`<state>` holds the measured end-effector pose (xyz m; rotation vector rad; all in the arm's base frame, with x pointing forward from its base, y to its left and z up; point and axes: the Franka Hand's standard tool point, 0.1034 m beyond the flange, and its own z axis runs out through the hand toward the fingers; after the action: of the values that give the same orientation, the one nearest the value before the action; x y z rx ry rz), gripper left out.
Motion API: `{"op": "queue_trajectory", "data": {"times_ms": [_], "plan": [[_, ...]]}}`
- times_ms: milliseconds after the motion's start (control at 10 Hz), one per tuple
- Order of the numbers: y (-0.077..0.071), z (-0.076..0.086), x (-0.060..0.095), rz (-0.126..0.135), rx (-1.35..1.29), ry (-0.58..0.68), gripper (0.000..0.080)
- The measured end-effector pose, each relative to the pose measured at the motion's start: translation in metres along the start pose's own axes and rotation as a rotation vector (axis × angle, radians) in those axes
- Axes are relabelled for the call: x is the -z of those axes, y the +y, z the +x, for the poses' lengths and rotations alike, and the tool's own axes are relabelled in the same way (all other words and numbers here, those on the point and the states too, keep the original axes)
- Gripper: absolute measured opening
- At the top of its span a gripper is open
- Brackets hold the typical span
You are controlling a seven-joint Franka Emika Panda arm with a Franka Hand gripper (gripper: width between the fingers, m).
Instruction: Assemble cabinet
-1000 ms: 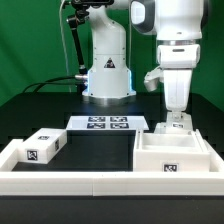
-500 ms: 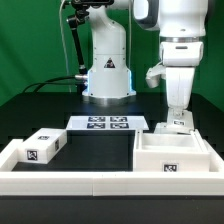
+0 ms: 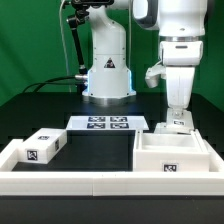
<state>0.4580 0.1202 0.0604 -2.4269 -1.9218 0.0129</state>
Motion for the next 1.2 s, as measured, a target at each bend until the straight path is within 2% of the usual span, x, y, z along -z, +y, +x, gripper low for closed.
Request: {"op": "queue_trajectory", "data": {"times_ms": [300, 700, 800, 900, 1100, 1200], "plan": [[0.005, 0.003, 0.001, -0.007, -0.004, 0.006, 0.0069], [0.003, 0.003, -0.001, -0.008, -0.004, 0.008, 0.0069], [0.006, 0.003, -0.003, -0.025, 0.024, 0.024, 0.0069], [0.013, 0.003, -0.002, -0.028, 0.040, 0.026, 0.0069], [0.039, 0.003, -0.002, -0.042, 0.070, 0.038, 0.0069], [0.047, 0.004, -0.002, -0.048, 0.066, 0.044, 0.0069]]}}
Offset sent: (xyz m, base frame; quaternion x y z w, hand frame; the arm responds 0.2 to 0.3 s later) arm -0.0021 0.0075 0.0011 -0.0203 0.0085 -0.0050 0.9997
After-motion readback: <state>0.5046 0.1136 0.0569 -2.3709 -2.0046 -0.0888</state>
